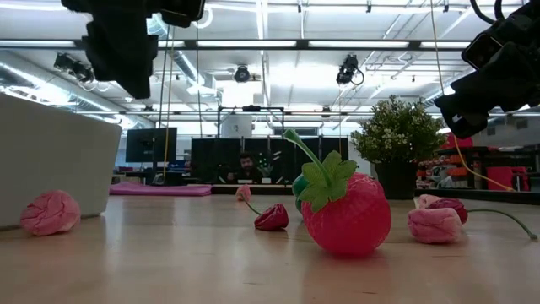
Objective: Pick and placing Produce into tupperware
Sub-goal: Put the pink peach into the gray bin
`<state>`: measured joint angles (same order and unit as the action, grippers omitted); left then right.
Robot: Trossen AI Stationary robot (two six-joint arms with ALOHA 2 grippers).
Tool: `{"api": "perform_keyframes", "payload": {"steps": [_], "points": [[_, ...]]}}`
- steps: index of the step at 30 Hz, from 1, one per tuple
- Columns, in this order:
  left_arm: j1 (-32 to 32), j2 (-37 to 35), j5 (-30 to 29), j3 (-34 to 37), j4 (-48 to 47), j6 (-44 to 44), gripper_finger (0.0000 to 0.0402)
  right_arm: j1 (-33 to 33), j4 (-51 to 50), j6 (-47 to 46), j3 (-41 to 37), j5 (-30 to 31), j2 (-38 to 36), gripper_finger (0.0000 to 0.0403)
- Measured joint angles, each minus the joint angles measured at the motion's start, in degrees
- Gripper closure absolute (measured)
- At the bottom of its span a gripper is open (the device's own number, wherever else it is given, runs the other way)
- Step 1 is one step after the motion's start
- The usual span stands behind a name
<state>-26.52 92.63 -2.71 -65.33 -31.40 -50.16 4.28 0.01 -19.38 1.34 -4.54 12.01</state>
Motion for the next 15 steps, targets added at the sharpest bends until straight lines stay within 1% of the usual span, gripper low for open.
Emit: {"api": "perform_keyframes", "payload": {"steps": [4,6,10,15], "points": [[0.0,2.0,-2.5,0.0,1.3,6.7,0.023,0.0,0.1,0.0,0.0,0.0,0.0,0.0243],[0.0,3.3,-2.5,0.0,2.1,8.9,0.023,0.0,0.1,0.0,0.0,0.0,0.1,0.0243],[-0.4,5.8,-0.1,0.0,2.3,11.7,0.023,0.0,0.3,-0.1,0.0,0.0,0.4,0.0243],[-1.2,6.9,1.9,0.1,0.5,12.4,0.023,0.0,0.7,-1.2,-0.1,-0.1,0.4,0.0243]]}}
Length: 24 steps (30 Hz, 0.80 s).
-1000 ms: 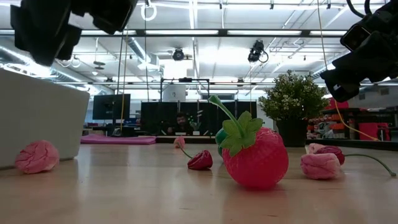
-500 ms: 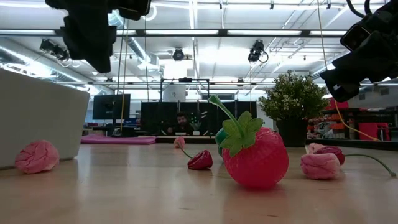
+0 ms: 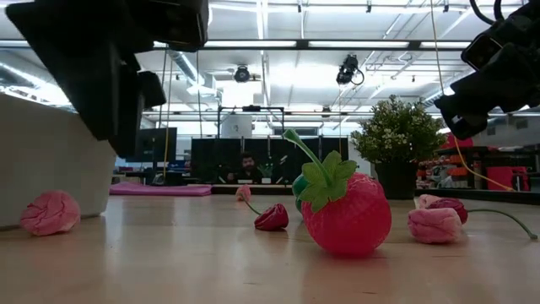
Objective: Pick and placing Produce into tupperware
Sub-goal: Put the pink peach into the gray bin
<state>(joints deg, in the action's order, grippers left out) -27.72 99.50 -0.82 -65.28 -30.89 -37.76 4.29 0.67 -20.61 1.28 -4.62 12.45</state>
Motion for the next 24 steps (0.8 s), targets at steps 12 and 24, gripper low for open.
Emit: {"api": "perform_keyframes", "payload": {"steps": [12,24], "points": [[-3.3,0.0,1.0,0.0,-4.8,-1.3,0.023,0.0,1.1,-0.8,0.0,0.1,0.0,0.0243],[-3.6,0.0,0.9,0.0,-4.9,-3.6,0.023,0.0,1.1,-2.8,0.0,0.1,0.0,0.0243]]}}
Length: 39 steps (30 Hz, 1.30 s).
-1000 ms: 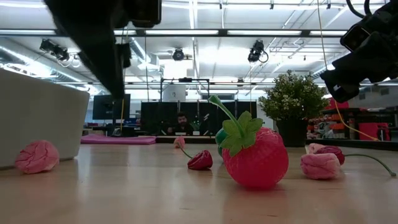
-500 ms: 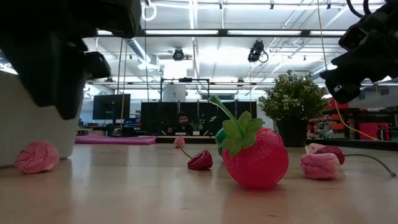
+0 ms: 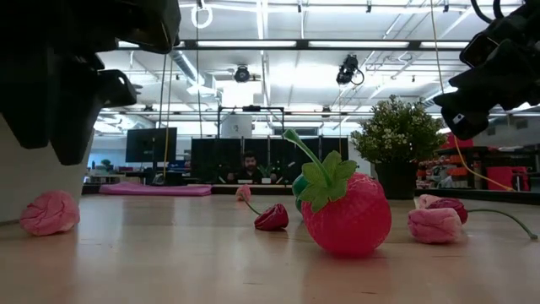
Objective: Pick and placing Produce into tupperware
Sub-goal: Put the pink peach into the gray bin
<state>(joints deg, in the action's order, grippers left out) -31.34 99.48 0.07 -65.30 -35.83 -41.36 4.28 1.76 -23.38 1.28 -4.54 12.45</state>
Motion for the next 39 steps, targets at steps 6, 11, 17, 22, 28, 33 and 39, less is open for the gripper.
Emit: {"api": "perform_keyframes", "payload": {"steps": [6,11,17,22,28,33,39], "points": [[-0.1,2.1,0.0,0.0,0.7,0.0,0.023,0.0,0.0,0.0,0.0,0.0,0.0,0.0243],[0.0,4.7,-0.5,-0.3,1.8,0.3,0.023,0.0,0.0,0.0,0.0,0.0,0.0,0.0243],[-0.1,5.0,-1.0,-0.1,1.9,0.0,0.023,0.0,0.0,0.0,0.0,0.0,0.0,0.0243],[0.0,5.3,-0.2,0.0,1.6,-0.3,0.023,0.0,0.0,0.0,0.0,0.0,0.0,0.0243],[0.0,5.2,0.3,0.0,1.5,-0.4,0.023,0.0,0.0,0.0,0.0,0.0,0.0,0.0243],[0.0,5.2,1.8,0.0,-1.1,-2.8,0.023,0.0,0.0,0.0,0.0,0.0,0.0,0.0243],[0.0,5.2,3.3,0.0,-5.8,-3.6,0.023,0.0,0.0,0.0,0.0,0.0,0.0,0.0243]]}}
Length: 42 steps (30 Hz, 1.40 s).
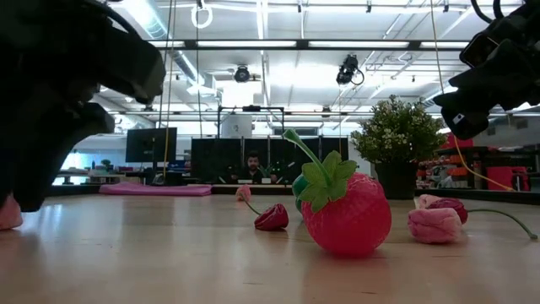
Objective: Pick and placing Produce into tupperware
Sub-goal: Put the pink peach into the gray bin
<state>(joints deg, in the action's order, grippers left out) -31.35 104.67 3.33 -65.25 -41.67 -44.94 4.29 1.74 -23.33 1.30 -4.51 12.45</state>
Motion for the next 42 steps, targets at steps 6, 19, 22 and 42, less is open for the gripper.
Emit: {"api": "perform_keyframes", "payload": {"steps": [6,19,22,42], "points": [[0.0,0.0,1.7,0.0,-0.3,-1.4,0.023,0.0,0.0,0.1,0.0,0.0,0.0,0.0243],[0.0,0.0,1.7,0.0,-0.4,-2.4,0.0289,0.0,0.0,0.1,0.0,0.0,0.0,0.0243],[0.0,0.0,1.7,0.0,-0.5,-2.4,0.0328,0.0,0.0,0.1,0.0,0.0,0.0,0.0243],[-0.5,-0.1,-9.1,-27.0,-35.0,-7.0,0.0385,0.0,0.0,0.5,0.0,0.0,0.0,0.0243]]}}
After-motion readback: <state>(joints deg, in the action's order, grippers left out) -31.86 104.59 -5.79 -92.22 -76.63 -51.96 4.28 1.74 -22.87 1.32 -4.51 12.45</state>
